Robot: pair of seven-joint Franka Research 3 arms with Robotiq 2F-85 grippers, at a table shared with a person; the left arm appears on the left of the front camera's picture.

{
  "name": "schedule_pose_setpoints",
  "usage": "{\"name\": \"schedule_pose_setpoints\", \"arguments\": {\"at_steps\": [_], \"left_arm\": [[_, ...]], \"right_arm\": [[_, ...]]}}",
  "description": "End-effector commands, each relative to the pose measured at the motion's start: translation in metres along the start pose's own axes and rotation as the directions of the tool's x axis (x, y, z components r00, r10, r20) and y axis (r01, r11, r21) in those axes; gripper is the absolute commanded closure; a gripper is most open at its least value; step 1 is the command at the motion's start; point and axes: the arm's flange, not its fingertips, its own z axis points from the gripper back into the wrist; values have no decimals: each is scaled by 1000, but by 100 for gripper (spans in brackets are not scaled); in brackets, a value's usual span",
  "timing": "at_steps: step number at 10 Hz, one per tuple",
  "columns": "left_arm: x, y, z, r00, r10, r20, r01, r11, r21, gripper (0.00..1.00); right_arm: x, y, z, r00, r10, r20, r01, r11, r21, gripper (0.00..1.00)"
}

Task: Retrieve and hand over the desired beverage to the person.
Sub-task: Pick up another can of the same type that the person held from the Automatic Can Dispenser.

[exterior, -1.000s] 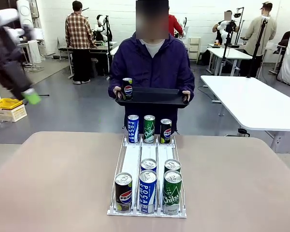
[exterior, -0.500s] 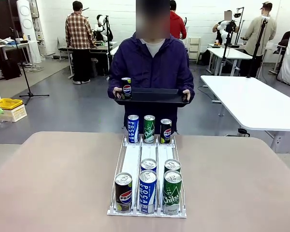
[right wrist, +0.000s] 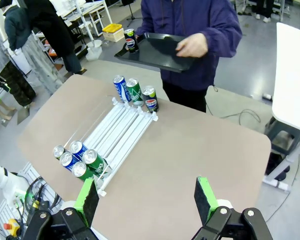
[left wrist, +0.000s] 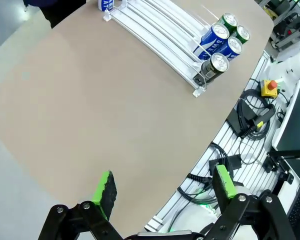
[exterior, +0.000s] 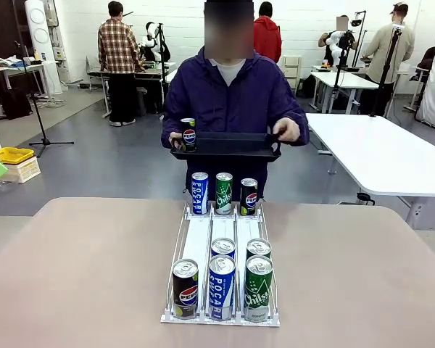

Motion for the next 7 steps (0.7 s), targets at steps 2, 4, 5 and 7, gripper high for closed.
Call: {"name": "schedule_pose_setpoints", "arguments": {"at_steps": [2,4,5,7], "left_arm": [[1,-1,5,1000,-15,0,15,1000,-3,0],[1,-1,5,1000,-15,0,15,1000,-3,0],[1,-1,5,1000,-15,0,15,1000,-3,0],[1,-1,5,1000,-15,0,15,1000,-3,0]], "right_arm": [[1,1,-2,1000,4,3,-4,1000,11,0],[1,1,-2,1000,4,3,-4,1000,11,0],[1,1,-2,1000,4,3,-4,1000,11,0],[1,1,-2,1000,4,3,-4,1000,11,0]]}}
